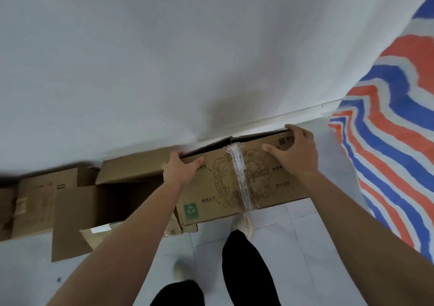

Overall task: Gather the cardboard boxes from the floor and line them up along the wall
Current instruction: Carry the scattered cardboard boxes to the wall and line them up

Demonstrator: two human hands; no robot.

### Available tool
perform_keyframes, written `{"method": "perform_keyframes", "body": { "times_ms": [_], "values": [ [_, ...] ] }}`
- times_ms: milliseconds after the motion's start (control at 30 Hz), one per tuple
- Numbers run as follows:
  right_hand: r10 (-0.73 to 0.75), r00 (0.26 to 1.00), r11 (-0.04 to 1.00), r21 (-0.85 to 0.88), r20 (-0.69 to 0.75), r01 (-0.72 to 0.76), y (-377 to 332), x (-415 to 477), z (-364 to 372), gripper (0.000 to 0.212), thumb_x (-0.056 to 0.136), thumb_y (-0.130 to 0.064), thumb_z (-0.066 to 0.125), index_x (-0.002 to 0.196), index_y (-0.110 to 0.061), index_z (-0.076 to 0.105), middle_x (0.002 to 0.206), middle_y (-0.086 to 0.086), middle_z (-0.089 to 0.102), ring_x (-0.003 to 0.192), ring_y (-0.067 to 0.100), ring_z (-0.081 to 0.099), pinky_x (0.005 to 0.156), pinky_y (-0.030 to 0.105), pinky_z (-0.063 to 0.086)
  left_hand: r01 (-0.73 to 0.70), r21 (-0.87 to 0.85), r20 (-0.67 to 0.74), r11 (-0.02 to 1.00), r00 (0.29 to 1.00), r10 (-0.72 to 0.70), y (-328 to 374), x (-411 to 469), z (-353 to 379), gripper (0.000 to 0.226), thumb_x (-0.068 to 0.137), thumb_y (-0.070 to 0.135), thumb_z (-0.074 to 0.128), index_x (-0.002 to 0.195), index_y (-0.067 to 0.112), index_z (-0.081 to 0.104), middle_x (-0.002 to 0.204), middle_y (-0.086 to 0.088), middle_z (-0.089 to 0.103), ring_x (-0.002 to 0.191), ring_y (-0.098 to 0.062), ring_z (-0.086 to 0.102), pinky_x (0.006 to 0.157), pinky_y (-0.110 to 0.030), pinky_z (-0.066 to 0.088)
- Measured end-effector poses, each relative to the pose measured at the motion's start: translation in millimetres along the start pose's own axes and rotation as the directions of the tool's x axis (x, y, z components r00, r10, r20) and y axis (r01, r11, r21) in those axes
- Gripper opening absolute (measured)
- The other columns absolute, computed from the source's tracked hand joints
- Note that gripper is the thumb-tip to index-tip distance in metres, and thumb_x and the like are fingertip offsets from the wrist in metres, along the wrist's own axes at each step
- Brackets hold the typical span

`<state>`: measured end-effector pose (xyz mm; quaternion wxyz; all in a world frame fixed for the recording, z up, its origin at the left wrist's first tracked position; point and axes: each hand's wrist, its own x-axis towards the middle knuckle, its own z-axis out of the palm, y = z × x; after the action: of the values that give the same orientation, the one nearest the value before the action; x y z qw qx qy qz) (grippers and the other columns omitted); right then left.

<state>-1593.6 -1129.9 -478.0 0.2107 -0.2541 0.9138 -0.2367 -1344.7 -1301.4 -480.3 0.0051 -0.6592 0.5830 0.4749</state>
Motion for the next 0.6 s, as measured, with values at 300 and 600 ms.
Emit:
{"method": "perform_keyframes", "body": {
  "times_ms": [300,600],
  "values": [
    [0.052,0.993,0.998,-0.025,0.105,-0.050,10,105,127,0.089,0.073,-0.071,0.072,0.148,-0.037,0.037,0.154,0.013,0.028,0.137,0.036,0.037,0.113,0.055,0.035,0.044,0.047,-0.017,0.998,0.999,-0.043,-32,156,33,0.083,0.064,0.064,0.081,0.132,0.028,0.051,0.131,-0.007,0.054,0.106,-0.028,0.061,0.094,-0.048,0.054],
    [0.046,0.967,0.920,-0.388,0.252,0.058,20,86,229,0.089,0.094,-0.074,0.026,0.158,-0.029,-0.016,0.161,0.022,-0.027,0.147,0.048,-0.021,0.119,0.064,-0.006,-0.050,0.268,0.067,0.962,0.997,0.033,-69,203,50,0.089,0.092,0.048,0.063,0.156,0.041,0.001,0.164,-0.015,-0.005,0.146,-0.041,0.022,0.114,-0.055,0.034]
  ]
}}
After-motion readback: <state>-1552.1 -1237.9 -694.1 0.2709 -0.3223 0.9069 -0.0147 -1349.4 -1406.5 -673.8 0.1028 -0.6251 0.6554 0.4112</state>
